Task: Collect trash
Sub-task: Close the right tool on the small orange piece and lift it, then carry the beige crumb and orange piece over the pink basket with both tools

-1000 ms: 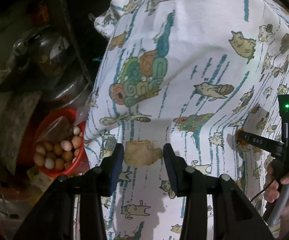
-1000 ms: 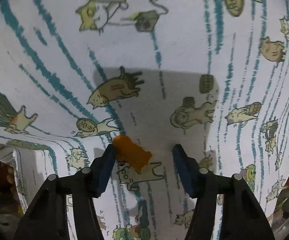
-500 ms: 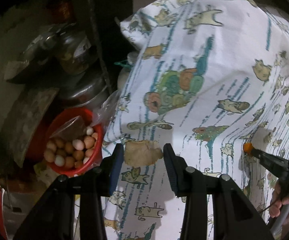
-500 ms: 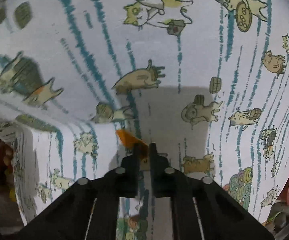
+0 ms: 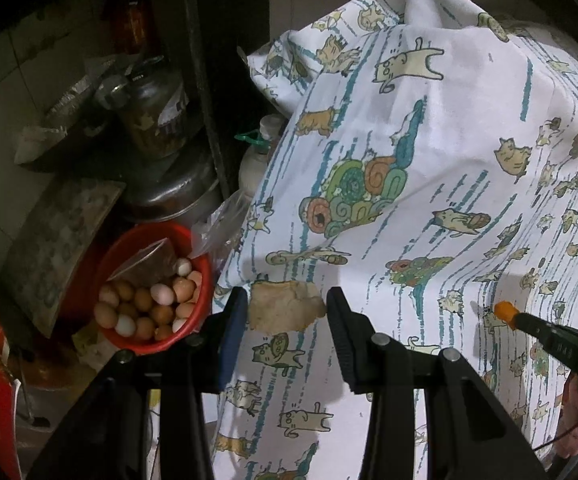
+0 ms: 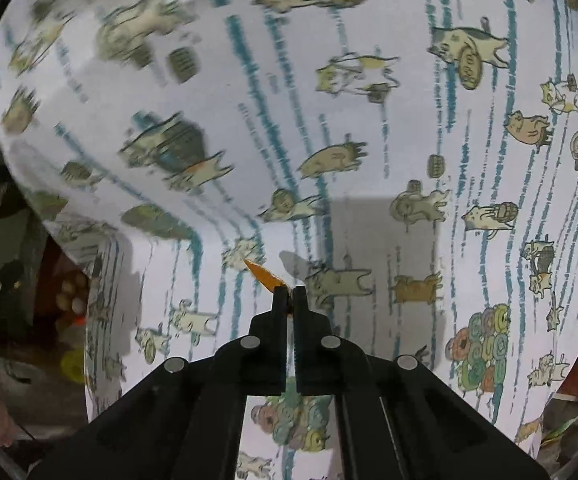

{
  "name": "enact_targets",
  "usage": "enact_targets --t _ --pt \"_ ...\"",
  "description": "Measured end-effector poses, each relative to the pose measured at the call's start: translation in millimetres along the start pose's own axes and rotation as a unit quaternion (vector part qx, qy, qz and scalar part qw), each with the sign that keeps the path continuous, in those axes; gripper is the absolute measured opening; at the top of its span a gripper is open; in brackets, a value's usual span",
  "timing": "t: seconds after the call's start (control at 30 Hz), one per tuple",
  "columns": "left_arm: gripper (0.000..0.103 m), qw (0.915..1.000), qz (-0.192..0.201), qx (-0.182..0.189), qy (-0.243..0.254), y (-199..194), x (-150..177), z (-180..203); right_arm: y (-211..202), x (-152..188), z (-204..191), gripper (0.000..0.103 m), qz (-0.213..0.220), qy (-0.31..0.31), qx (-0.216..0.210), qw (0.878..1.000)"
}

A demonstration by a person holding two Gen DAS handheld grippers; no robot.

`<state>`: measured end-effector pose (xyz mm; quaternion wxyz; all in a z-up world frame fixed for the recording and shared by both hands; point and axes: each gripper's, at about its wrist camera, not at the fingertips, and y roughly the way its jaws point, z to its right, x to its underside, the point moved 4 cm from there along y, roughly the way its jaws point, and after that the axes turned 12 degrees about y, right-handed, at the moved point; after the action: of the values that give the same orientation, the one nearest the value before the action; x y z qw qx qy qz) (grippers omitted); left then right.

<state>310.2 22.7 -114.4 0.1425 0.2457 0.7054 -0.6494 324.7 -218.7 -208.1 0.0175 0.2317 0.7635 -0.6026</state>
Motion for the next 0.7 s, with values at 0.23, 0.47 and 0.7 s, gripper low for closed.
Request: enact_targets --t 0.23,0.47,0.7 --pt "0.039 0.9999 0.014 0.005 0.004 -9 -1 -1 -33 10 -33 0.003 0.031 -0.023 -0.005 0.999" --pt "0.039 0.9980 0.047 0.020 0.039 -44 8 15 -100 30 -48 0.003 0.116 -0.040 0.007 0.992" --pt "0.039 0.9955 0.065 0.055 0.042 -119 49 38 -194 67 -27 0.003 0.165 -0.045 -0.004 0.985"
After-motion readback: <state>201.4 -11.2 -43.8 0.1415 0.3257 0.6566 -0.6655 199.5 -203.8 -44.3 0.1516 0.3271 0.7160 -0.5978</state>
